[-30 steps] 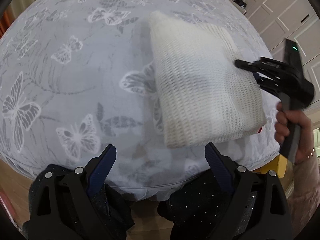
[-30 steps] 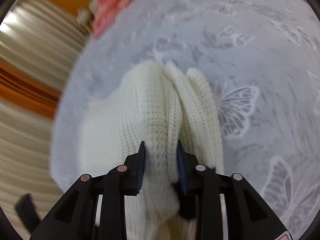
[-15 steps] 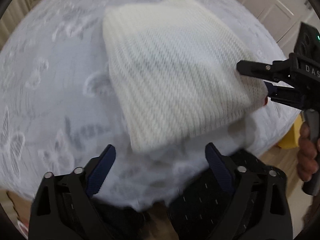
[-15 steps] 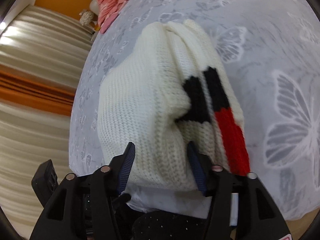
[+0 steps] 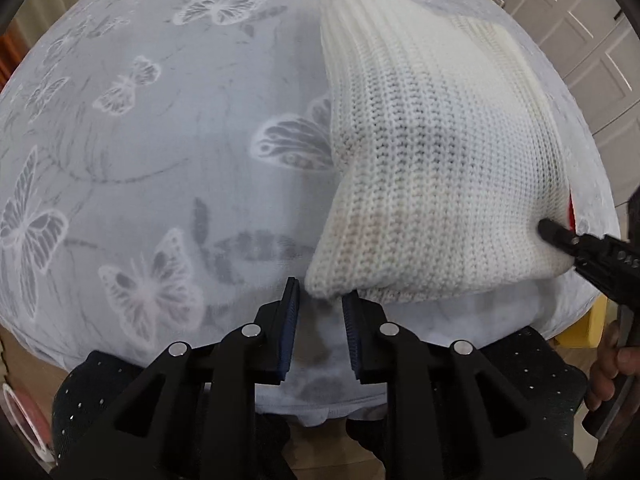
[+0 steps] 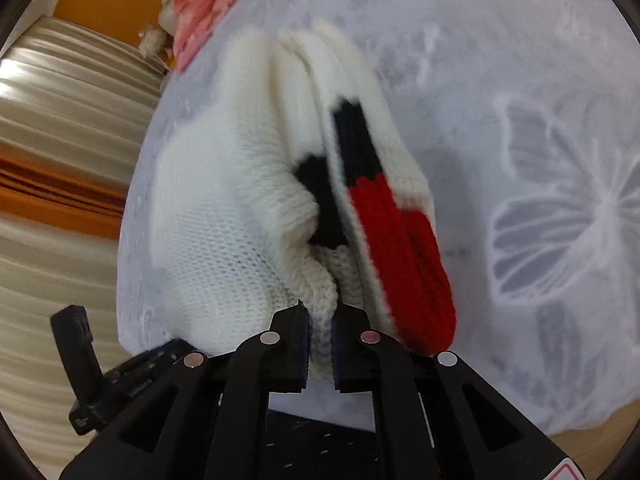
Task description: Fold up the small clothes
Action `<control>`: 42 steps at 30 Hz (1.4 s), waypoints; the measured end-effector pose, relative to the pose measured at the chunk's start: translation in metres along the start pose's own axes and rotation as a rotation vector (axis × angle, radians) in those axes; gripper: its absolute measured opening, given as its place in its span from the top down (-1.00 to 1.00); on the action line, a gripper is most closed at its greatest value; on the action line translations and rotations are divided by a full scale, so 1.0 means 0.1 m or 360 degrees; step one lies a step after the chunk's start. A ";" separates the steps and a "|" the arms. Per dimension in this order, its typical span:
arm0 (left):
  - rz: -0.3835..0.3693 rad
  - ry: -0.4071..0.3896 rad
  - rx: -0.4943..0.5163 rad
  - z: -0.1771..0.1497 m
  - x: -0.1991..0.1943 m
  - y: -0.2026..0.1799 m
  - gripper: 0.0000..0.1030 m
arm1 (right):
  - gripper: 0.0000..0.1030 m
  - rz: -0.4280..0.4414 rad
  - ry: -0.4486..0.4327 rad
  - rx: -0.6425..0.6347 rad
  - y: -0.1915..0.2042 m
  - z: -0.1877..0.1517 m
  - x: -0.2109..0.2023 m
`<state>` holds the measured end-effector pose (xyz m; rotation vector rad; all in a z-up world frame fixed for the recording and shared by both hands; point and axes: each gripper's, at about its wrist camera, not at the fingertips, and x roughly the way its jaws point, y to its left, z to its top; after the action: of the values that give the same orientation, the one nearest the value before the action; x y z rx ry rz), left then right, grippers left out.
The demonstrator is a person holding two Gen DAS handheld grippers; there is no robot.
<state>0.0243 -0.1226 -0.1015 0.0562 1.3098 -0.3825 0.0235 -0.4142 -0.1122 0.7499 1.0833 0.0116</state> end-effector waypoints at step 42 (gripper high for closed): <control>0.0041 -0.0048 0.0073 -0.09 -0.29 -0.20 -0.44 | 0.66 -0.0277 -0.0056 -0.0215 0.26 0.62 0.25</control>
<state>0.0043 -0.1320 -0.0727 0.1055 1.2695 -0.3899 0.0943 -0.4195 -0.1019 0.5310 1.0996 -0.0758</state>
